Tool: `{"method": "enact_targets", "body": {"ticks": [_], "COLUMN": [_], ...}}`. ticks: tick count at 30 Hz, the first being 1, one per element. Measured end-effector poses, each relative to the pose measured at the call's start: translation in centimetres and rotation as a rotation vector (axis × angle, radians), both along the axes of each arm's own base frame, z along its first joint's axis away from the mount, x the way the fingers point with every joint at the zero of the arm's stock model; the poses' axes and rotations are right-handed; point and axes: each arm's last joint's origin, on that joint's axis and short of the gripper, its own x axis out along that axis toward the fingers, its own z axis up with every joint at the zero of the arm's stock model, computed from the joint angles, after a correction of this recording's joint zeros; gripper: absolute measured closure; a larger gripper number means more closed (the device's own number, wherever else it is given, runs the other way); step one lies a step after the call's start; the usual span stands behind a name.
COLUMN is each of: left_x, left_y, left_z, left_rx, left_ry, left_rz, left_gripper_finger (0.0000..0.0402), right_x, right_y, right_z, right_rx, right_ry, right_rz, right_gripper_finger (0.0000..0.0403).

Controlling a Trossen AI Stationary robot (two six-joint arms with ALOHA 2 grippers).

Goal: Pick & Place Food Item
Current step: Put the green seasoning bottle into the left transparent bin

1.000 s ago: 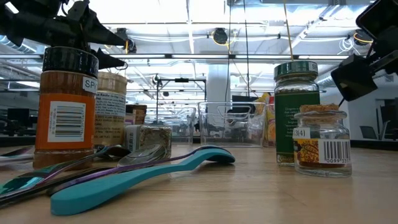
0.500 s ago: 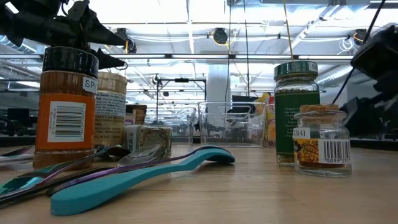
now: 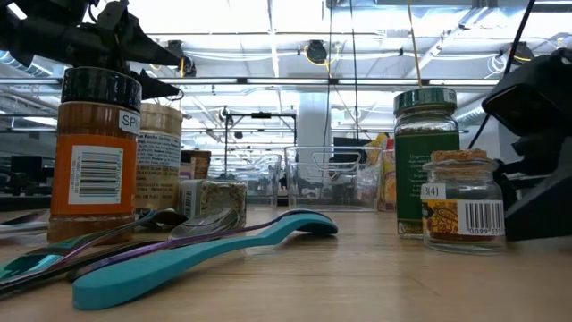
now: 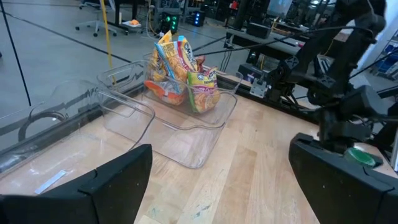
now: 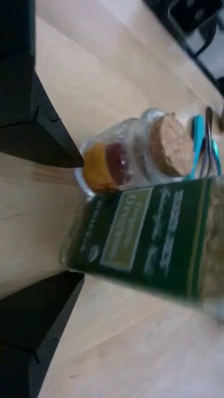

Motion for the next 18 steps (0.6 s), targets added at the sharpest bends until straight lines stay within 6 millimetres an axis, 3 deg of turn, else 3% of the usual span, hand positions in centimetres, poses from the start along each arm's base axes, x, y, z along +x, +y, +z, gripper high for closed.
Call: {"method": "enact_targets", "body": {"ticks": [7,18], "left_x": [0.0,0.0], "left_y": [0.0,0.0], "left_z": [0.0,0.0], "left_rx": [0.000,0.000], "left_ry": [0.000,0.000], "left_rz": [0.000,0.000], "left_gripper_finger": [0.0027,0.0021], "right_x": [1.1,1.9], "right_y": [0.3,-0.9], "right_z": [-0.5,-0.2], "right_rx": [-0.093,-0.049], "right_ry": [-0.037,-0.084], "right_rz": [-0.134,-0.244], "right_gripper_finger": [0.0124,0.0124]}}
